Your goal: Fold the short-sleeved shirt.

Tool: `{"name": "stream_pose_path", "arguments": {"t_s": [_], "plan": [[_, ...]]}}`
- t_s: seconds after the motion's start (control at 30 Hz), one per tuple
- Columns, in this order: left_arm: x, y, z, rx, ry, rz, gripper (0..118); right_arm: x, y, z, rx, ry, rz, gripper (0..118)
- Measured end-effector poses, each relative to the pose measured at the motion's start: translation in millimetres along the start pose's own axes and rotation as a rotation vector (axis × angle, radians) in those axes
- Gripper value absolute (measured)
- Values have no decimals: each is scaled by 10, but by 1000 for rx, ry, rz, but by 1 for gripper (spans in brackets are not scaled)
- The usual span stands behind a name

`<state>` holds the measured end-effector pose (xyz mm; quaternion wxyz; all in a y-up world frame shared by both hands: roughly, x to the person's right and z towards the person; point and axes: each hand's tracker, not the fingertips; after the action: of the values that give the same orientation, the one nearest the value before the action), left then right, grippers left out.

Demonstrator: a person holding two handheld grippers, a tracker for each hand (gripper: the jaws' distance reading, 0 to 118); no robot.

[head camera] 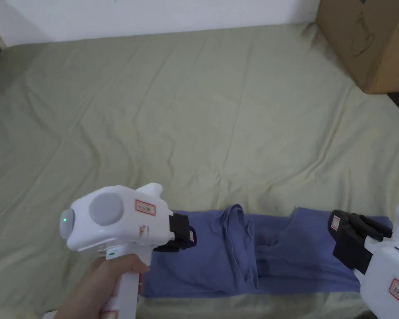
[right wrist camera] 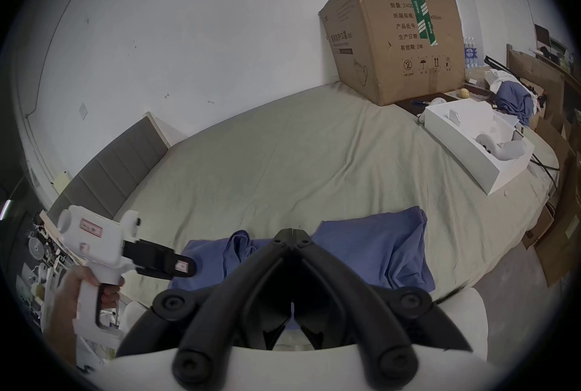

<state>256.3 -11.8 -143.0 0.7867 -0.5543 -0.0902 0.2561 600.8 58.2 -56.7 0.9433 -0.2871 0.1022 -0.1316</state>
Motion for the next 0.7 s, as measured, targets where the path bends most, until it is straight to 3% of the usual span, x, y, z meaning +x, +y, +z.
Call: {"name": "stream_pose_path", "arguments": {"t_s": [0.2, 0.7], "plan": [[183, -34, -339, -40, -52, -16, 5, 91, -26, 21, -16, 5, 8, 0], [855, 20, -642, -113, 19, -215, 5, 279, -46, -45, -53, -30, -10, 0]]}}
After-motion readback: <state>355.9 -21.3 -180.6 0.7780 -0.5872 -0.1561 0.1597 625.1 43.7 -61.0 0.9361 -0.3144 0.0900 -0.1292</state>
